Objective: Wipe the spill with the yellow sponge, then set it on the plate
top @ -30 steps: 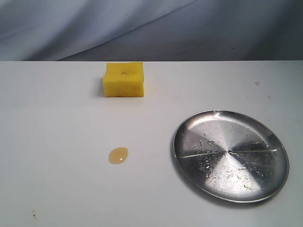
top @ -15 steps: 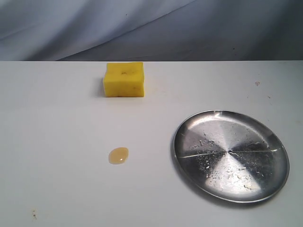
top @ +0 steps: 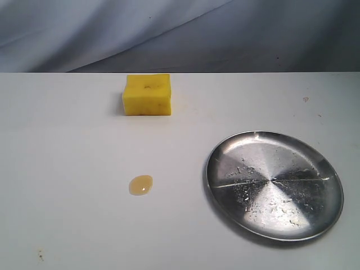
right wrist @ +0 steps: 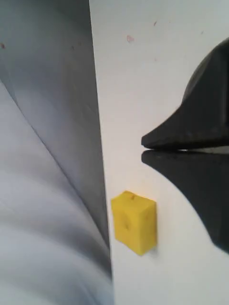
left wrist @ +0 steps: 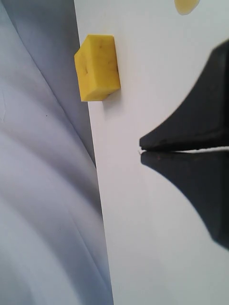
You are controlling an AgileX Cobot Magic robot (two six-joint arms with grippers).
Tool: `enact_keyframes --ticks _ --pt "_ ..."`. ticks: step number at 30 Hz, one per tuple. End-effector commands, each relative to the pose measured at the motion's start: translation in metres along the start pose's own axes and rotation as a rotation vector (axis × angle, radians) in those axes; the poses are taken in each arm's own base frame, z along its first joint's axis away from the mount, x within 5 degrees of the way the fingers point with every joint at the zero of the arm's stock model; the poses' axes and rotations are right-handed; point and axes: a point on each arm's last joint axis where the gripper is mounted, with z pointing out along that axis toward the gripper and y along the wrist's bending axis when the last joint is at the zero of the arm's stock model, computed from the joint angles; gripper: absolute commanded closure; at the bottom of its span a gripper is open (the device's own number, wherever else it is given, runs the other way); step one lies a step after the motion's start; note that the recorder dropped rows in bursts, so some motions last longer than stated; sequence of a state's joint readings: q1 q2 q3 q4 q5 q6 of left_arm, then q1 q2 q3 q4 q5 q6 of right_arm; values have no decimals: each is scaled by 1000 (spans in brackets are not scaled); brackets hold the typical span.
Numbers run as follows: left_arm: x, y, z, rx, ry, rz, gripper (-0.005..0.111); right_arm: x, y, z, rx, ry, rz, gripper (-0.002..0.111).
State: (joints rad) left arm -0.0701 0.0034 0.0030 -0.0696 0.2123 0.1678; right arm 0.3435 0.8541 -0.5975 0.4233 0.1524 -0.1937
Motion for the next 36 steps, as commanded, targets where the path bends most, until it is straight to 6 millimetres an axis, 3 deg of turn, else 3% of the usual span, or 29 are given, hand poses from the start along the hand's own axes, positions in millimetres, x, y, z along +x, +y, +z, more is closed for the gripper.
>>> enact_keyframes --ticks 1,4,6,7,10,11,13,14,18,20,22,28,36 --pt "-2 0 0 -3 -13 -7 107 -3 29 58 -97 157 -137 108" --pt "-2 0 0 -3 -13 -7 107 0 57 116 -161 299 -179 108" --pt "-2 0 0 -3 -13 -7 107 11 78 171 -199 433 -206 108" --pt "-2 0 0 -3 -13 -7 107 11 86 186 -217 463 -217 108" --pt "-2 0 0 -3 -13 -7 107 15 104 253 -261 569 -249 108" --pt "-2 0 0 -3 -13 -7 107 18 105 264 -264 584 -250 106" --pt "-2 0 0 -3 -13 -7 107 16 112 291 -280 579 -254 93" --pt "-2 0 0 -3 -13 -7 107 20 115 308 -288 583 -240 82" --pt "-2 0 0 -3 -13 -7 107 31 122 345 -292 563 -124 41" --pt "-2 0 0 -3 -13 -7 107 47 120 365 -286 572 -117 33" --pt "-2 0 0 -3 -13 -7 107 67 117 383 -274 580 -102 33" --pt "-2 0 0 -3 -13 -7 107 92 113 407 -234 586 11 36" --pt "-2 0 0 -3 -13 -7 107 95 115 411 -216 566 122 36"
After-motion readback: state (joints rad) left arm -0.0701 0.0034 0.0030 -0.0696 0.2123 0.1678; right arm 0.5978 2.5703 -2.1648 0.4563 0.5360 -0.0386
